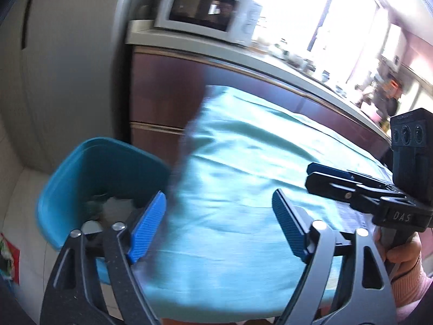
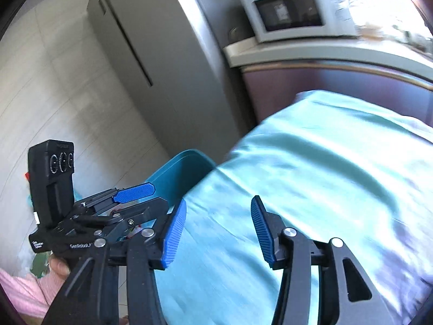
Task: Collect trash
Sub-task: 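Move both grippers back over the table toward the white tissues, then grasp a white tissue with the left gripper while the right grasps another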
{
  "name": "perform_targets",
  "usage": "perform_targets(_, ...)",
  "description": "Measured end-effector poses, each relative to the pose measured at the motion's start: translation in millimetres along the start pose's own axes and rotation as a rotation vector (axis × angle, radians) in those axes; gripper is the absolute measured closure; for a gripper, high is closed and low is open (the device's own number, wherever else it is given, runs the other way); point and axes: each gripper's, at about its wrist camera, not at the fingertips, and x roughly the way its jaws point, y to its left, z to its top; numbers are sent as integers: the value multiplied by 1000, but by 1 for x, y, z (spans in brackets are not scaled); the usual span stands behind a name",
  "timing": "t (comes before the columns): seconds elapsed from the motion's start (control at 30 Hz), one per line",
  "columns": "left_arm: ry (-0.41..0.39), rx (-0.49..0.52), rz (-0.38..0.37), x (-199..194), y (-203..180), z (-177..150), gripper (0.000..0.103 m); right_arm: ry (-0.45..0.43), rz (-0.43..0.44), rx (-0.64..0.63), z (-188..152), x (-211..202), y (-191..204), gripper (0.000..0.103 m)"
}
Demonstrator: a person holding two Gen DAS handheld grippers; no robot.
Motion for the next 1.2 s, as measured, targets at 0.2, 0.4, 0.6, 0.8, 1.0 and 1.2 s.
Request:
perform_targets(0.2,38,112,-111,20,-66,-6,17,-84,-131,54,-30,-69,-48,54)
perform_targets(0.4,87,193,-217,46,-135,-12,17,-153,-261,158,-53,-124,-105,53)
perform_targets(0.6,144,260,-288,75,-195,-14,17,-189,-385,262,-68,-159,-158,50)
perform_targets(0.8,197,324,-336,103,-245,-16,17,-211,-472,346,-79,-176,-204,47)
perform_targets(1.0,252,338,-345,131,-279,-19,17,-200,-468,444,-83,-176,-249,46)
perform_targets(1.2,315,302,-365,154,-293,-16,17,-162,-462,484,-79,-162,-273,45)
